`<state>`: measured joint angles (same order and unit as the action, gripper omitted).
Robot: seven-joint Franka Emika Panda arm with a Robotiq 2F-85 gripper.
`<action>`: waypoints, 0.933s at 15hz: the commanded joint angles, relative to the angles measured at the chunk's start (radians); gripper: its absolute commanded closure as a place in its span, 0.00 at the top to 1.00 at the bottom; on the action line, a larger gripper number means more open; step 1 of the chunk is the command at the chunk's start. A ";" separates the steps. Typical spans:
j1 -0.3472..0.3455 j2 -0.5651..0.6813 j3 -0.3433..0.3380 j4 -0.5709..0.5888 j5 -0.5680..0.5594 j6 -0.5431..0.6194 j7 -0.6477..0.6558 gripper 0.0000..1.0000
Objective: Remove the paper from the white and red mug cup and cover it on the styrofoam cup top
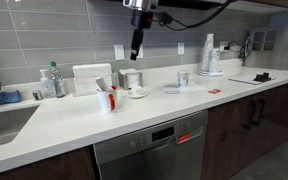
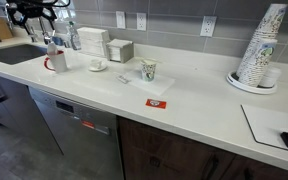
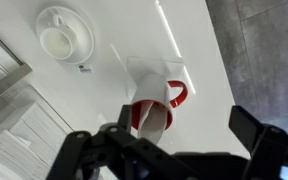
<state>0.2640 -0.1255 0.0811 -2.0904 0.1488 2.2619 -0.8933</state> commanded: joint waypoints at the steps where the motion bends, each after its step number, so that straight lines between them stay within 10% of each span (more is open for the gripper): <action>1: -0.014 0.063 0.030 0.044 0.011 0.052 -0.024 1.00; 14: -0.070 0.383 0.137 0.222 -0.001 0.300 -0.142 1.00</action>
<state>0.2336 0.1856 0.1726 -1.9267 0.1320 2.5346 -0.9686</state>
